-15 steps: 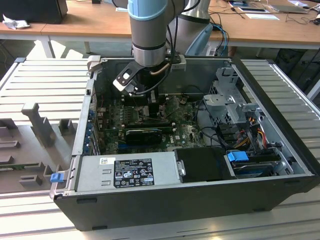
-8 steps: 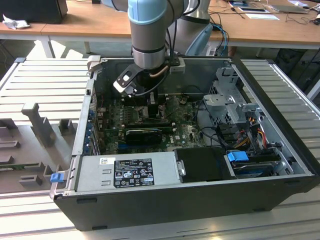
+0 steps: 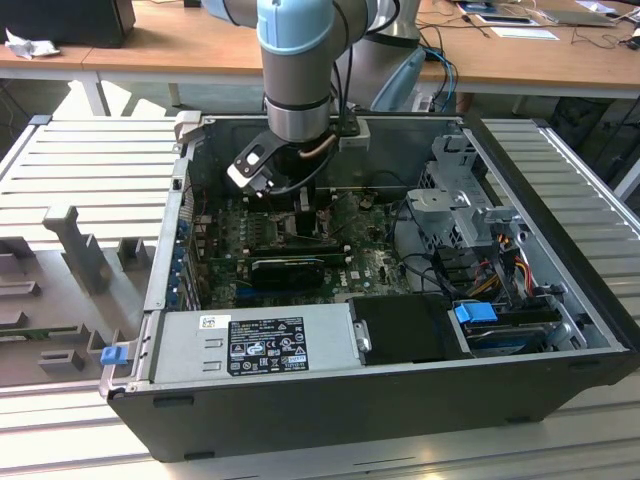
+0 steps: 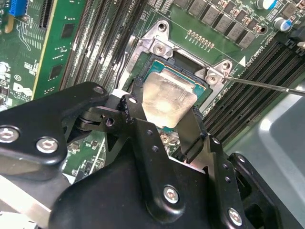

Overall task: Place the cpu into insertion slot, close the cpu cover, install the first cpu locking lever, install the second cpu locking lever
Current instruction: 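Place the cpu into insertion slot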

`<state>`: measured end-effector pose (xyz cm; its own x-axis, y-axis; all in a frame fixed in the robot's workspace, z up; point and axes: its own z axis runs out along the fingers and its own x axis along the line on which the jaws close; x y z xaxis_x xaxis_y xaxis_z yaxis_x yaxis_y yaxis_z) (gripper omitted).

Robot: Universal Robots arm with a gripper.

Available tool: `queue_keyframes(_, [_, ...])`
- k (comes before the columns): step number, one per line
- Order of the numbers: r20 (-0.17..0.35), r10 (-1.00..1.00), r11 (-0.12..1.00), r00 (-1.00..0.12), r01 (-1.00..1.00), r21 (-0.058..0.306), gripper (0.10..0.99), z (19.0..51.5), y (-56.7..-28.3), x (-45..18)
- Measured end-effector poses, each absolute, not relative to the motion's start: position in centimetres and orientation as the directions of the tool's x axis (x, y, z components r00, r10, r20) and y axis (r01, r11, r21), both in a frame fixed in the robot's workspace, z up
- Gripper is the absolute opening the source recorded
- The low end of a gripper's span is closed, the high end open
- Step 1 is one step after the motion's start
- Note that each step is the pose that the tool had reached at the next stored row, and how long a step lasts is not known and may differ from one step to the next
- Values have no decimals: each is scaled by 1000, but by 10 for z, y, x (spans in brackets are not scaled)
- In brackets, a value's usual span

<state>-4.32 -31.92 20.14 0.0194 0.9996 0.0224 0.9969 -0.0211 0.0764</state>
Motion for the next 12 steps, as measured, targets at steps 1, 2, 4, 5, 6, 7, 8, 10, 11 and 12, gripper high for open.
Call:
queue_keyframes(1, [22,1000,-21,19,997,76,529,201,-319,-43])
queue_keyframes(2, [22,1000,-21,19,997,76,529,201,-319,-43])
queue_keyframes(4, [22,1000,-21,19,997,76,529,201,-319,-43])
queue_keyframes(5, [22,1000,-21,19,997,76,529,201,-319,-43])
queue_keyframes(6, [22,1000,-21,19,997,76,529,201,-319,-43])
queue_keyframes(7, [22,1000,-21,19,997,76,541,201,-319,-43])
queue_keyframes(8, [22,1000,-21,19,997,76,604,201,-319,-43])
queue_keyframes(10, [22,1000,-21,19,997,77,604,201,-319,-43])
queue_keyframes(11, [22,1000,-21,19,997,76,604,202,-319,-43])
queue_keyframes(12, [22,1000,-21,20,997,76,604,203,-319,-43])
